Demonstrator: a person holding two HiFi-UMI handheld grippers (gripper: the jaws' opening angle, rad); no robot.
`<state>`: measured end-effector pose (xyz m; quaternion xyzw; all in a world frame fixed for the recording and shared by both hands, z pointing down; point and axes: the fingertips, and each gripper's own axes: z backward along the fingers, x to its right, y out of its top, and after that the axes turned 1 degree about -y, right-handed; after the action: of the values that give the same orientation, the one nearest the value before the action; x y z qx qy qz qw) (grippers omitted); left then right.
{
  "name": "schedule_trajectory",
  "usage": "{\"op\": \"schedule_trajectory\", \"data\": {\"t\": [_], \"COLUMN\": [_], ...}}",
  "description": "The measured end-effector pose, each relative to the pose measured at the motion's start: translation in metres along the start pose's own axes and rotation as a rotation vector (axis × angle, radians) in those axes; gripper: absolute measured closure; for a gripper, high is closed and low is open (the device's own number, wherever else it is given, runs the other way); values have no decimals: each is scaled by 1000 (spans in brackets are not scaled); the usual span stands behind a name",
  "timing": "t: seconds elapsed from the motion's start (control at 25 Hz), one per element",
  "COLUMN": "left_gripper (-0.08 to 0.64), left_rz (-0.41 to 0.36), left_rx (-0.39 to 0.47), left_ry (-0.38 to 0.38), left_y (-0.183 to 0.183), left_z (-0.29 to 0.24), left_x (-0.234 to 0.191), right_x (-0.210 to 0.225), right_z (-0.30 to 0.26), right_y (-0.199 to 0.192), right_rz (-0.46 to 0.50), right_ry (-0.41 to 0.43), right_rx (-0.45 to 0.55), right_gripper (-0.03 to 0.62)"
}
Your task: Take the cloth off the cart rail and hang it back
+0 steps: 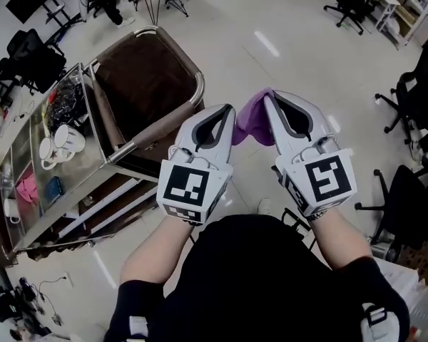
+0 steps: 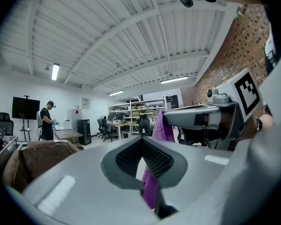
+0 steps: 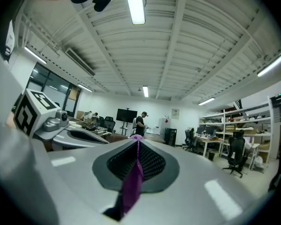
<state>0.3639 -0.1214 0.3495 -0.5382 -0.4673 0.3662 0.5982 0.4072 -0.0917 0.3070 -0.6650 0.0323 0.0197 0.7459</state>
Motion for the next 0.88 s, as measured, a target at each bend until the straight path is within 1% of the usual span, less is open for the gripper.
{"op": "schedule_trajectory", "data": {"t": [0.2,0.44,0.64,0.88], "left_gripper": [565,565,565,565], "left_rz": [-20,-24,-31,-30], "left_rx": [-18,-27,-43,-45], "left_ry": [113,231,289,340], "left_y": [11,20,20,12], "left_z": [-34,-58,-75,-84], "left_x": [15,20,25,1], "right_x": [40,73,95,98], "right_z": [1,0,-4,-32], "right_y": [3,6,4,-6], "right_rz": [-15,-26,-46,-55], "right_ry": [113,212,265,314], "right_rx": [23,46,60,64], "right_gripper": [584,584,584,583]}}
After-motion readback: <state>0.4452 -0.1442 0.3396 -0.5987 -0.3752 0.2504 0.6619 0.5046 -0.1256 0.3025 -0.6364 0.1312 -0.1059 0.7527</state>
